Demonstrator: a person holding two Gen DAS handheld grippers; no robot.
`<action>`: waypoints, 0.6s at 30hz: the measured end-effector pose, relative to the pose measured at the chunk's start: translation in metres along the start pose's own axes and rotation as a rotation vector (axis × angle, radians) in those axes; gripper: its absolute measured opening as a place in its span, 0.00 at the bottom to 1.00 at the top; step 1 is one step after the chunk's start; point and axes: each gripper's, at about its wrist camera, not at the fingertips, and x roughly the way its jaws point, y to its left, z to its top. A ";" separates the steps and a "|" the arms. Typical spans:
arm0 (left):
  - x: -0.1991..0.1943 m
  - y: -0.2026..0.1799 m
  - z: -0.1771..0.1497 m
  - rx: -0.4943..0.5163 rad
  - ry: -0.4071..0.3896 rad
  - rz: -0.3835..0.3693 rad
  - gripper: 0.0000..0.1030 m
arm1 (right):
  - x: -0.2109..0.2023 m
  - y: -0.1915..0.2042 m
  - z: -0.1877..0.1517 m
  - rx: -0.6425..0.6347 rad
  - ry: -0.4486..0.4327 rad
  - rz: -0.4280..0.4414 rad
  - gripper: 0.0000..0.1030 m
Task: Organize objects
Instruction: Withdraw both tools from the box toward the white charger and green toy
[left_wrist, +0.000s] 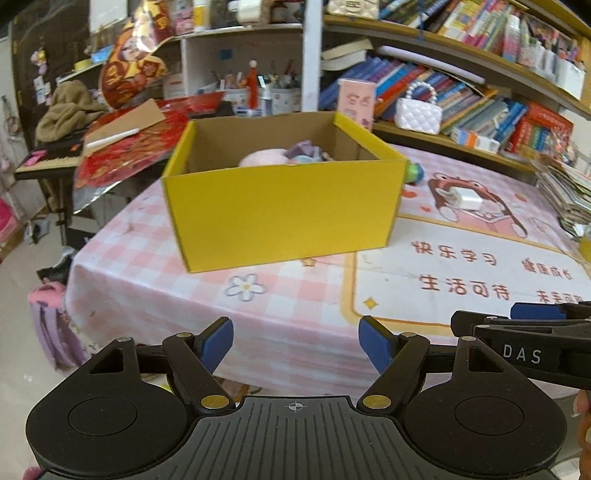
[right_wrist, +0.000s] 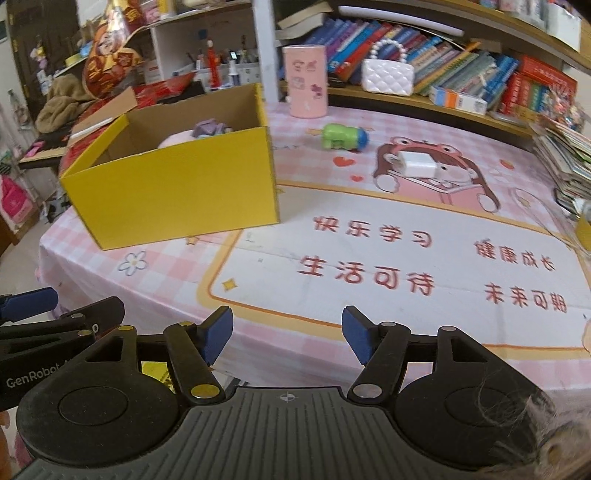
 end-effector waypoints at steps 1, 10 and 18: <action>0.001 -0.003 0.000 0.005 0.000 -0.010 0.75 | -0.001 -0.003 -0.001 0.009 0.000 -0.012 0.62; 0.018 -0.037 0.008 0.096 0.017 -0.094 0.76 | -0.005 -0.040 -0.004 0.106 -0.001 -0.118 0.62; 0.035 -0.068 0.018 0.139 0.033 -0.146 0.76 | -0.001 -0.070 0.000 0.150 0.008 -0.176 0.62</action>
